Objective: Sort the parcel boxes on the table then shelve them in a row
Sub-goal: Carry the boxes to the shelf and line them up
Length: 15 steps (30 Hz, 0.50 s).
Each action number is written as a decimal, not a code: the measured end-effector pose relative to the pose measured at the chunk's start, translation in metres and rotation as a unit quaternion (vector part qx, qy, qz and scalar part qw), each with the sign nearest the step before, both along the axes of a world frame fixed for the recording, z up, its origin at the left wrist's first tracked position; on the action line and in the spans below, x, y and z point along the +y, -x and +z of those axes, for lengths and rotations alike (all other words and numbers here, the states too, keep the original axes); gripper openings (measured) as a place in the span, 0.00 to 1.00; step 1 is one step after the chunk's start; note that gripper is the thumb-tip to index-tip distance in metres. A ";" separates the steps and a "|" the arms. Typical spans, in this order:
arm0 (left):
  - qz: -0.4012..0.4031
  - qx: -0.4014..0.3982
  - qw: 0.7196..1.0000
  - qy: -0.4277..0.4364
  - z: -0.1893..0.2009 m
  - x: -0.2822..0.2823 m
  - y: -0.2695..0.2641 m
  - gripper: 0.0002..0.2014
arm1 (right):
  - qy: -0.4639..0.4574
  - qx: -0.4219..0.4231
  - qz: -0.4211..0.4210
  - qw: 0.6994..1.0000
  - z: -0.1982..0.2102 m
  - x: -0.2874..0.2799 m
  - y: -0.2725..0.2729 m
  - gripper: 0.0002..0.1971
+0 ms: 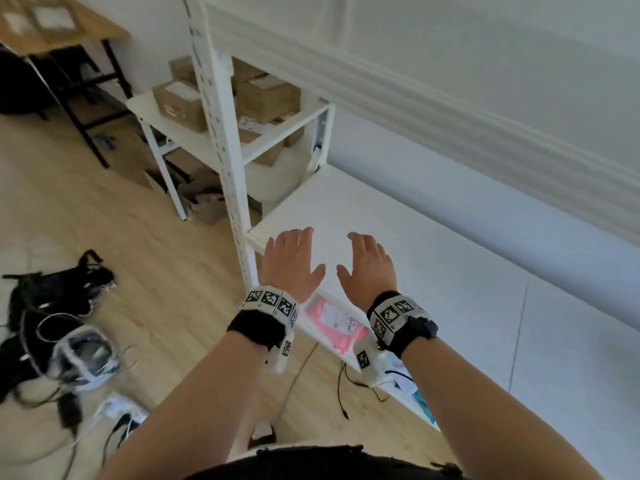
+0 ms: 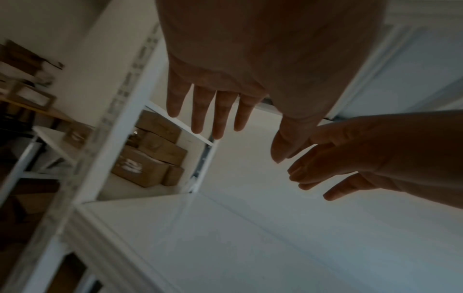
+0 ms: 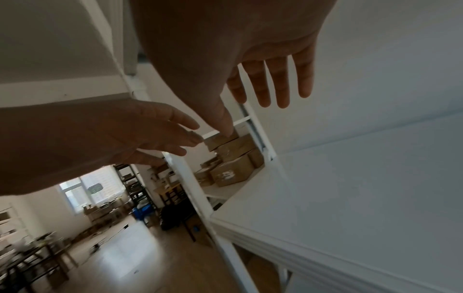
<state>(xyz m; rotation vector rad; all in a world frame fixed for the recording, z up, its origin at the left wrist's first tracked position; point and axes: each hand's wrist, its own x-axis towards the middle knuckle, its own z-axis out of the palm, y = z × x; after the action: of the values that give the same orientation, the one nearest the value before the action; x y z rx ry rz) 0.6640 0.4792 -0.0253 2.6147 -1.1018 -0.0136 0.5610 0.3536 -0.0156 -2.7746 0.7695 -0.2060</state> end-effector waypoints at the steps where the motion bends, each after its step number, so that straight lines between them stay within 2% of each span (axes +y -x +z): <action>1: 0.010 0.002 1.000 -0.004 -0.002 0.012 -0.016 0.35 | -0.001 0.004 0.013 1.000 -0.002 0.010 -0.020 0.30; 8: 0.097 0.013 0.995 -0.006 -0.004 0.100 -0.121 0.31 | -0.014 0.022 0.104 0.994 -0.012 0.085 -0.137 0.29; 15: 0.162 0.015 0.986 -0.022 -0.001 0.162 -0.202 0.34 | -0.037 0.028 0.176 0.983 -0.011 0.143 -0.243 0.32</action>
<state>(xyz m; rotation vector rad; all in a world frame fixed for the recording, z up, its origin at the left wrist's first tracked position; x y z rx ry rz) 0.8655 0.6415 -0.0266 2.7919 -0.6615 -0.0052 0.8040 0.4967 -0.0262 -2.7943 0.2801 -0.0305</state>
